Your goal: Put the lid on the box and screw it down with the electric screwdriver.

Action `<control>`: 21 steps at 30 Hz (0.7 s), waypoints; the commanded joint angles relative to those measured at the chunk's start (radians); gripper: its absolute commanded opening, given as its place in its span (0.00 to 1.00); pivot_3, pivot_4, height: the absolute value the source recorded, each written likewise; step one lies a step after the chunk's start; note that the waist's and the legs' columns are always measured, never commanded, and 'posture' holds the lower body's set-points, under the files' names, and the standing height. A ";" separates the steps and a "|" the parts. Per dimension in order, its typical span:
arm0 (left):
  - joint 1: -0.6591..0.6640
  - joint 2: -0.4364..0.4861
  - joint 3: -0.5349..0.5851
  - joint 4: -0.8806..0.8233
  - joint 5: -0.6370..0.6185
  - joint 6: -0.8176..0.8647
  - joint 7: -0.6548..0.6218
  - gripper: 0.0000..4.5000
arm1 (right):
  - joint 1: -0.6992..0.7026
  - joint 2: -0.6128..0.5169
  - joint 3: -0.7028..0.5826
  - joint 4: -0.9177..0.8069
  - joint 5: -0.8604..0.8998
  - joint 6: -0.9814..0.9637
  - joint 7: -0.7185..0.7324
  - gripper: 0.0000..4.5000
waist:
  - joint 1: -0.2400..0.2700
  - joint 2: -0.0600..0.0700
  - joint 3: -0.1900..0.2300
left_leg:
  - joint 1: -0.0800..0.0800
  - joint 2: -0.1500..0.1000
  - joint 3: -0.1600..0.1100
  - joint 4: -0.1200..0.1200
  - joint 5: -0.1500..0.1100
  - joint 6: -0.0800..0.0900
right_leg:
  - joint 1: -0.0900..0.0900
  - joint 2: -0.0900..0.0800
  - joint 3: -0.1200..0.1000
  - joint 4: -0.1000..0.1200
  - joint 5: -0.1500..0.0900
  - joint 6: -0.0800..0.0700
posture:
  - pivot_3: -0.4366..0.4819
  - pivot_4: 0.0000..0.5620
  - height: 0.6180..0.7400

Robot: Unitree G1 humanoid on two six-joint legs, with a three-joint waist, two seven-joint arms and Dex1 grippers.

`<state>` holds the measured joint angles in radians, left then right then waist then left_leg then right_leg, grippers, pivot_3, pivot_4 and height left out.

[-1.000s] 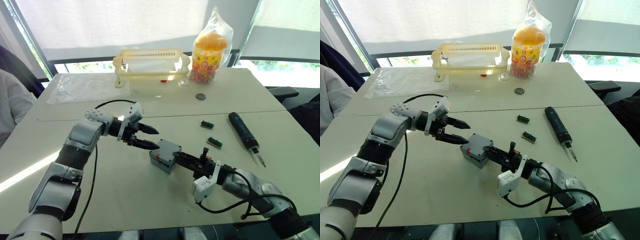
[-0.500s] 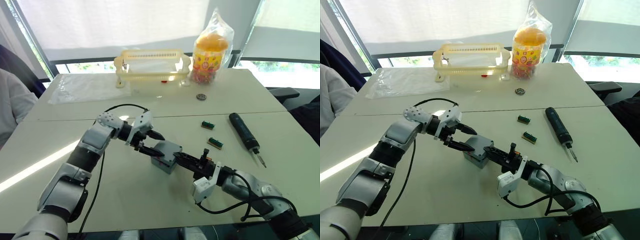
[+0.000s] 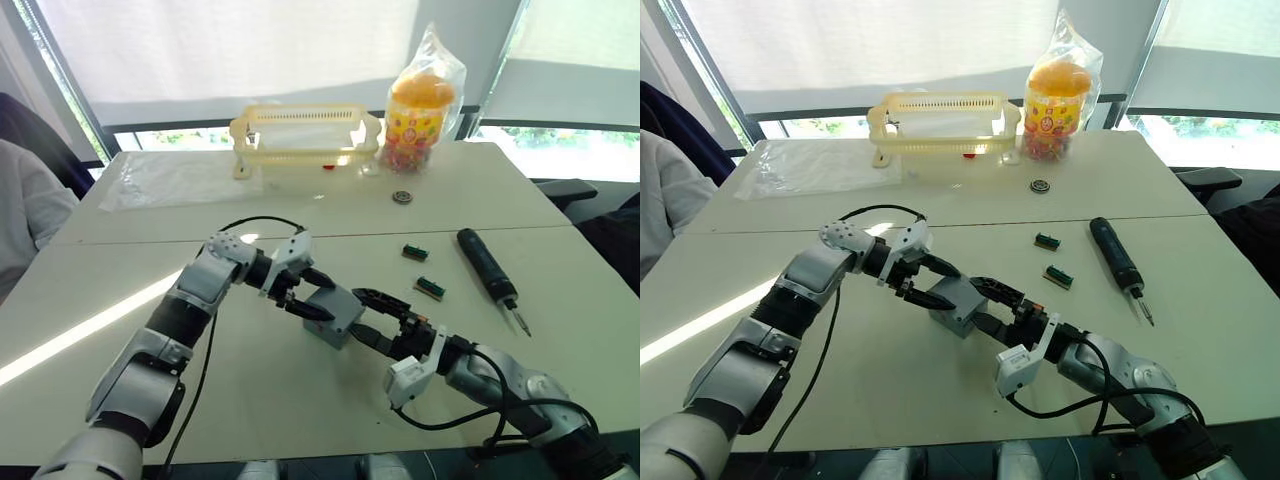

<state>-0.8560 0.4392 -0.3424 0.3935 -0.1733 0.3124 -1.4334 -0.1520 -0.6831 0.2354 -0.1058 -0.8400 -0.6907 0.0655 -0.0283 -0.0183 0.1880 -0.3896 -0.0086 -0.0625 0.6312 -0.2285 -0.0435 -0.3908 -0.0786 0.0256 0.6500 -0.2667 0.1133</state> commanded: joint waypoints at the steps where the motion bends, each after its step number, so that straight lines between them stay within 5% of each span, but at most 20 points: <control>1: 0.031 0.007 -0.027 -0.002 0.033 -0.004 0.003 0.78 | 0.010 -0.020 0.001 0.009 -0.006 -0.001 0.010 0.99 | 0.003 0.000 0.000 | 0.000 0.000 0.000 0.000 0.000 0.000 | 0.000 0.000 0.000 0.000 0.000 0.000 | 0.48 0.27 1.00; 21: 0.044 0.006 -0.027 0.052 0.069 -0.061 0.083 0.78 | -0.022 -0.053 -0.004 0.044 0.010 -0.024 0.001 0.99 | 0.010 -0.001 -0.007 | 0.001 0.000 0.000 0.000 0.000 0.000 | 0.001 0.000 0.000 -0.001 -0.001 -0.003 | 0.48 0.27 1.00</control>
<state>-0.8286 0.4299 -0.3389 0.4116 -0.1603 0.2485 -1.3516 -0.1761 -0.7259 0.2310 -0.0643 -0.8294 -0.7170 0.0543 -0.0179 -0.0196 0.1812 -0.3887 -0.0086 -0.0626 0.6314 -0.2286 -0.0433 -0.3894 -0.0787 0.0256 0.6493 -0.2682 0.1107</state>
